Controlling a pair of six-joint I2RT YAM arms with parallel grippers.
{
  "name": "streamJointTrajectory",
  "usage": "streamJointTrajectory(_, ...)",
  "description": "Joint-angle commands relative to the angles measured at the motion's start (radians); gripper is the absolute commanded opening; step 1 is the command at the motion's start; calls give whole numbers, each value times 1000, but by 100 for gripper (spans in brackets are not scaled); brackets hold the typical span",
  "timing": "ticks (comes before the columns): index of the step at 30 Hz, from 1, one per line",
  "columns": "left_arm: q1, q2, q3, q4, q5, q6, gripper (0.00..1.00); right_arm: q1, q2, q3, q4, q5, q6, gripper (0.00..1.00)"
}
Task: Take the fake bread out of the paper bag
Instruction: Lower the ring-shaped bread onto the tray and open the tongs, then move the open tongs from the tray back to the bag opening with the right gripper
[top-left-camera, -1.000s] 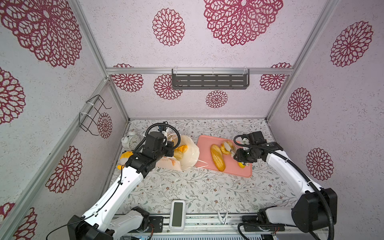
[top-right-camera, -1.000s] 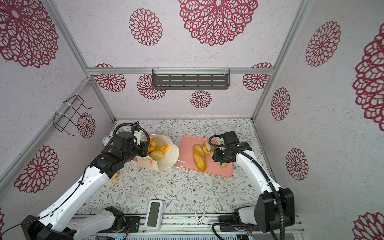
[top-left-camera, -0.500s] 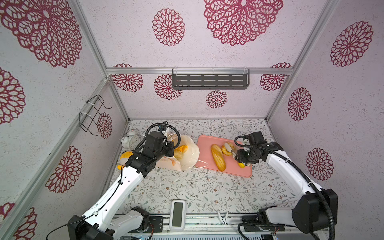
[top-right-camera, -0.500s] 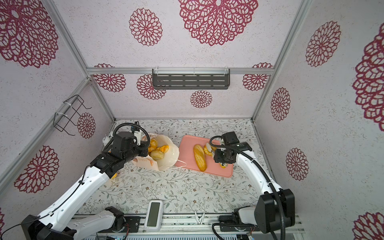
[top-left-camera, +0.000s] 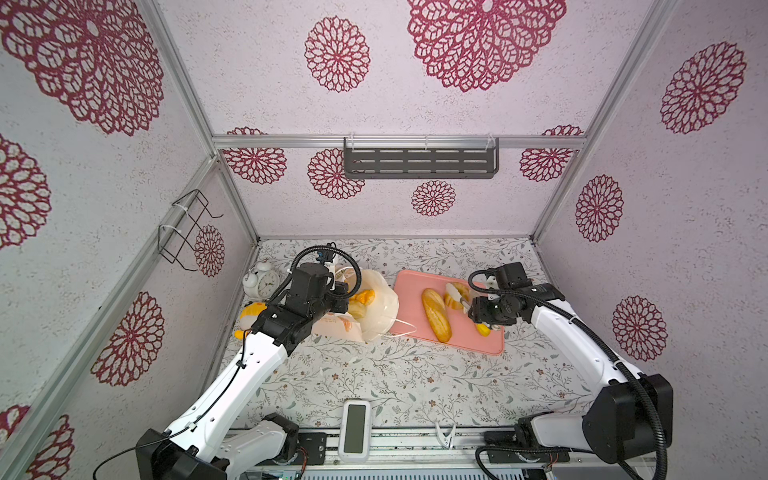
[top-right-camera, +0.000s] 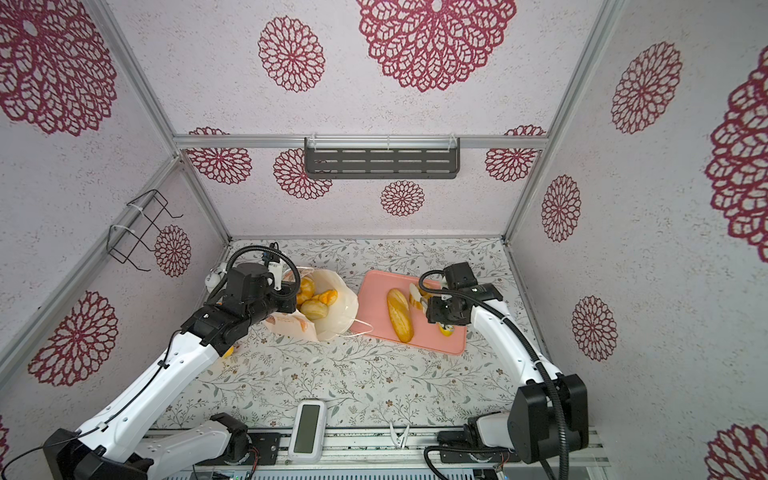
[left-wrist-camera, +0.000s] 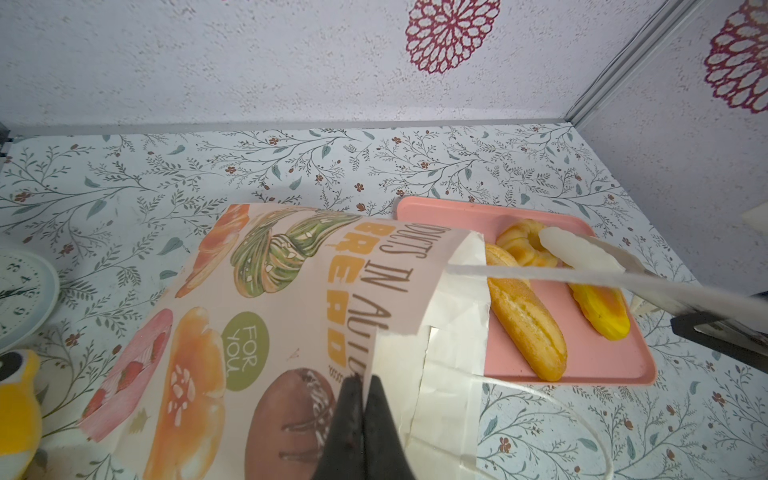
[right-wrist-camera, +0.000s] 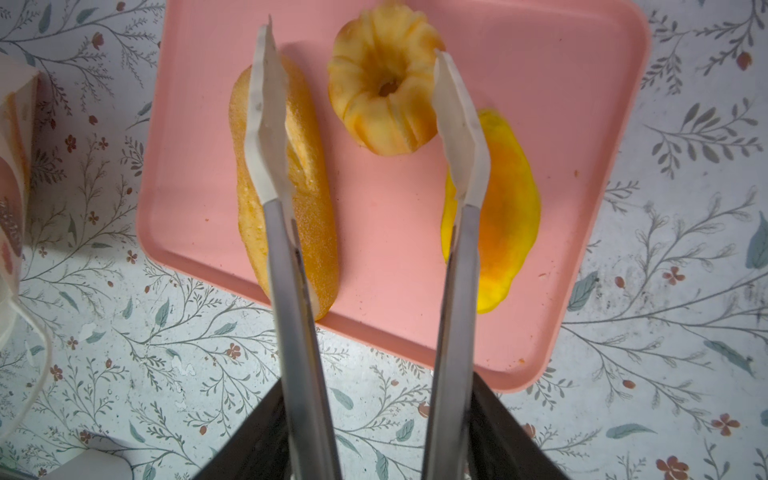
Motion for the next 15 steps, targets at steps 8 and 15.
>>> streamJointTrajectory(8, -1, 3, -16, 17, 1, 3, 0, -2, -72, 87, 4, -67, 10, 55)
streamJointTrajectory(15, -1, 8, -14, 30, 18, -3, 0, 13, -191, 162, -12, -303, 51, 52)
